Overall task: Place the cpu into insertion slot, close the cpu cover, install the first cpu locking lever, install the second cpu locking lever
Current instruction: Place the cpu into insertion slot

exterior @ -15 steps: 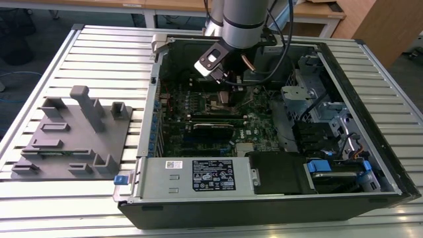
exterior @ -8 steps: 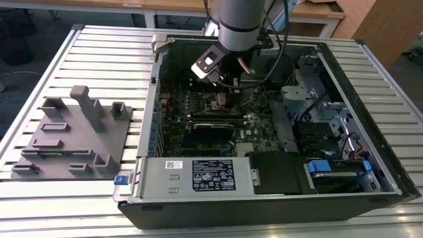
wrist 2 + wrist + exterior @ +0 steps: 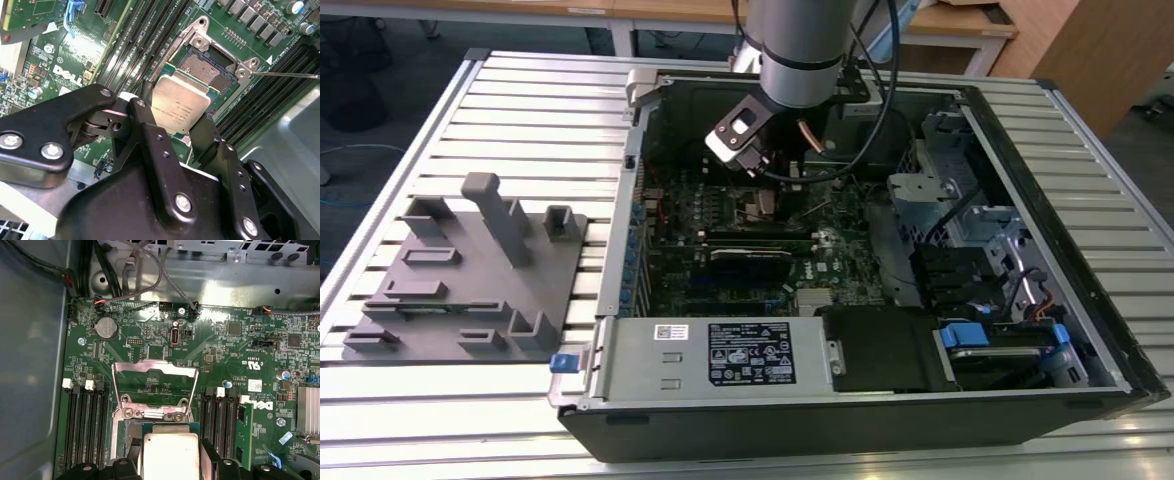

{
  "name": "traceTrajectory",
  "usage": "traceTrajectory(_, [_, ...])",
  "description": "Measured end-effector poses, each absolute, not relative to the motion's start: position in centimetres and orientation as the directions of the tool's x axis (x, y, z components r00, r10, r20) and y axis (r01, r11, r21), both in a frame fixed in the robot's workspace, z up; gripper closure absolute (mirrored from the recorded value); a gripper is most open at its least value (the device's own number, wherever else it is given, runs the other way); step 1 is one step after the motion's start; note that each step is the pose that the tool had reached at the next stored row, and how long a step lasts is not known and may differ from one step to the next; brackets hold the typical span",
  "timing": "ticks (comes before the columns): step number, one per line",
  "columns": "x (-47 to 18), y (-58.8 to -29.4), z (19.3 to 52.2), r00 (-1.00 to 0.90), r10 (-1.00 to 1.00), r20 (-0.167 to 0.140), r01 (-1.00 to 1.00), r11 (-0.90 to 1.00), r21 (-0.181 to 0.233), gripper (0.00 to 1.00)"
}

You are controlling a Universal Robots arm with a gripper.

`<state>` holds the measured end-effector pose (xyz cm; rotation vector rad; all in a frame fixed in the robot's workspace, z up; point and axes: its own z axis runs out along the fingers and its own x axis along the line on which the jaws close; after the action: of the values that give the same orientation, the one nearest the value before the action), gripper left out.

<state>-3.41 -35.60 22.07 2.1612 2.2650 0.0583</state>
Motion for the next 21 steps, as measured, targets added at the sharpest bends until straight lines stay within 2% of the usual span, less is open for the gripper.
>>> traceTrajectory(21, [-4.0, -34.64, 21.46, -0.024, 1.0, 0.018, 0.999, 0.023, 0.034, 0.46])
